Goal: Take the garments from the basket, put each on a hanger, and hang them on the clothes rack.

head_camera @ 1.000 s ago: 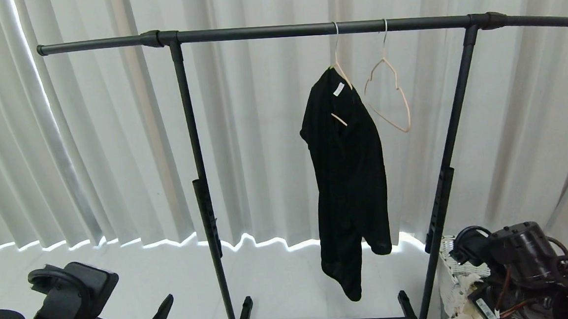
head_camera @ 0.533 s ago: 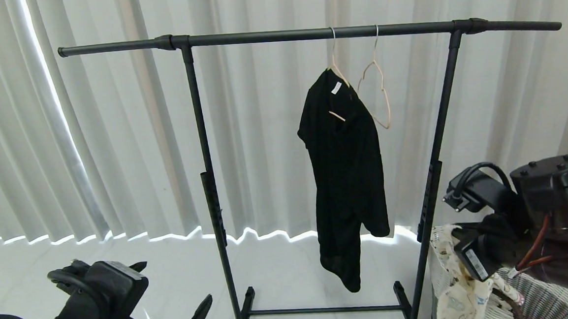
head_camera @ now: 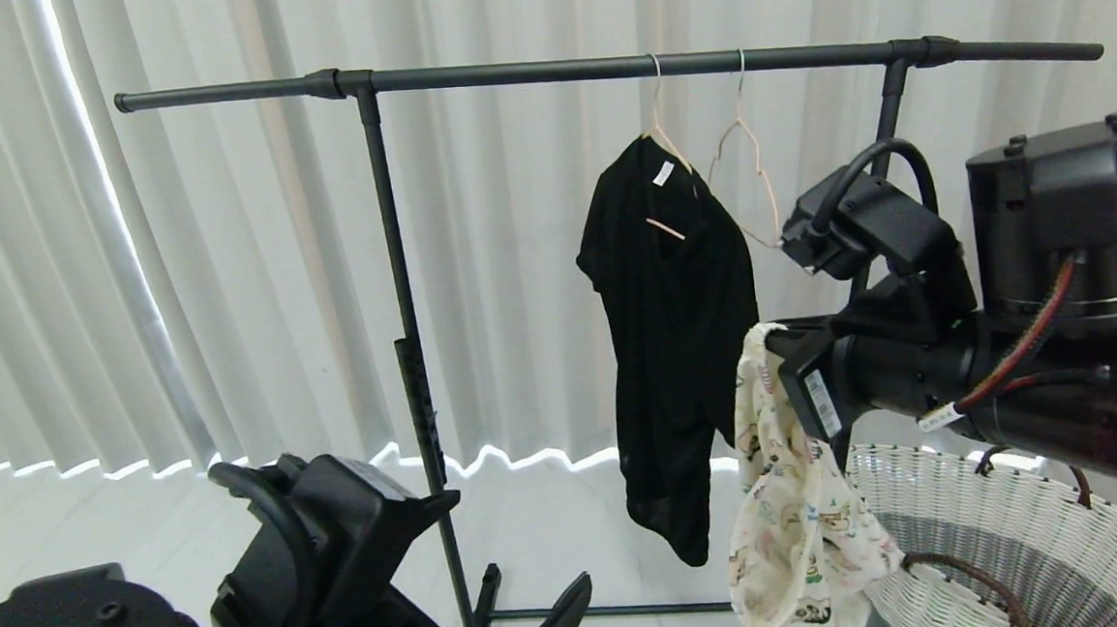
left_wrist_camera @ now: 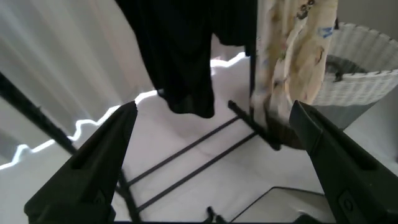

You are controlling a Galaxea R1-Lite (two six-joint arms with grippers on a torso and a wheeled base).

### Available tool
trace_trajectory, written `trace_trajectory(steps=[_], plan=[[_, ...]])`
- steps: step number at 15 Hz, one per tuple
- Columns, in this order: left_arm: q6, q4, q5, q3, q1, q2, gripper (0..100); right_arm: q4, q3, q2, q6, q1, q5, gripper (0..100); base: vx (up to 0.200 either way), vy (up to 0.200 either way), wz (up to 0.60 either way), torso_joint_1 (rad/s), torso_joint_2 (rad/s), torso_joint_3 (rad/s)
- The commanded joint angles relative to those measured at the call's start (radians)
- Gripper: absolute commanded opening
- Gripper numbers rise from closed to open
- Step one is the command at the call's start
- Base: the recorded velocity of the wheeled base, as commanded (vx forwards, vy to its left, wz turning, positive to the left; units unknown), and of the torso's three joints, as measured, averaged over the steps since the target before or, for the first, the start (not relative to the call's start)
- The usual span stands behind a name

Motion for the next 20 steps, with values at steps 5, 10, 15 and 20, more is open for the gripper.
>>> trace_trajectory(steps=[5,10,15,20], plan=[[-0.064,0.0,0.001,-0.053,0.0,0.119,100,0.001,-0.193,0.178,-0.006,0.121,-0.002,0,0.0,0.0,0.0,0.0,0.0,0.0],[-0.073,0.0,-0.007,-0.054,0.059,0.12,100,0.053,-0.363,0.277,-0.006,0.217,-0.002,0,0.0,0.0,0.0,0.0,0.0,0.0],[-0.112,0.0,-0.025,-0.054,0.106,0.159,100,0.129,-0.46,0.292,-0.006,0.245,-0.002,0,0.0,0.0,0.0,0.0,0.0,0.0],[-0.152,0.0,-0.025,0.024,0.108,0.231,100,0.131,-0.452,0.263,-0.005,0.225,-0.006,0,0.0,0.0,0.0,0.0,0.0,0.0]])
